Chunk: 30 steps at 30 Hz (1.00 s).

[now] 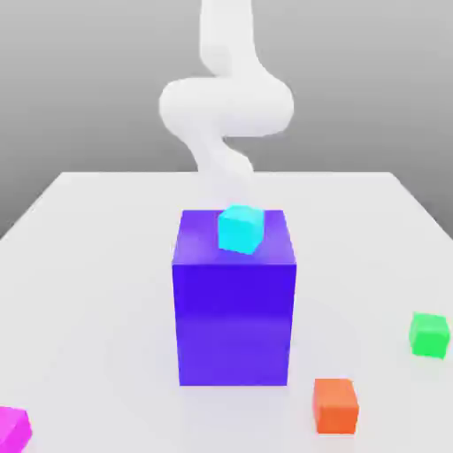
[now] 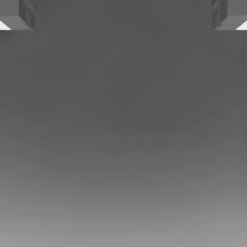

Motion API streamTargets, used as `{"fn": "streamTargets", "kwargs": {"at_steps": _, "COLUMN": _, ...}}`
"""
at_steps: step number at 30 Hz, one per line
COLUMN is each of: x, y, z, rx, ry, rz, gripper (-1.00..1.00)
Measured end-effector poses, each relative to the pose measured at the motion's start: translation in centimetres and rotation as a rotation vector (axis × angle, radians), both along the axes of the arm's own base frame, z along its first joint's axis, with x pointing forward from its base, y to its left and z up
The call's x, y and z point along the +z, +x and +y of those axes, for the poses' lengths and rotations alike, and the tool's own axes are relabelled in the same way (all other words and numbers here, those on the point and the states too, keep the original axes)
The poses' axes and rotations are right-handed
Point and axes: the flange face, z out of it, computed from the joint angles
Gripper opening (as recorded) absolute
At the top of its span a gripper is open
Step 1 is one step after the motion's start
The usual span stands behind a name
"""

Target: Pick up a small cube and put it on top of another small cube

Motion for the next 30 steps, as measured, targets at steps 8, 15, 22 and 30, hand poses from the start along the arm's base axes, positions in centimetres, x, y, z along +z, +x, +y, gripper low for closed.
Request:
{"fn": "streamTargets", "kwargs": {"at_steps": 8, "x": -10.3, "y": 8.7, "z": -6.3, "rx": -0.003, "ry": 0.051, "rz": 0.191, "gripper": 0.00}}
{"fn": "streamTargets", "kwargs": {"at_steps": 15, "x": -20.9, "y": 13.2, "z": -12.2, "rx": -0.029, "ry": 0.077, "rz": 0.346, "gripper": 0.00}}
{"fn": "streamTargets", "kwargs": {"at_steps": 22, "x": -32.4, "y": 14.4, "z": -18.6, "rx": -0.077, "ry": 0.083, "rz": 0.498, "gripper": 0.00}}
{"fn": "streamTargets", "kwargs": {"at_steps": 30, "x": -45.1, "y": 12.1, "z": -25.0, "rx": -0.123, "ry": 0.053, "rz": 0.675, "gripper": 0.00}}
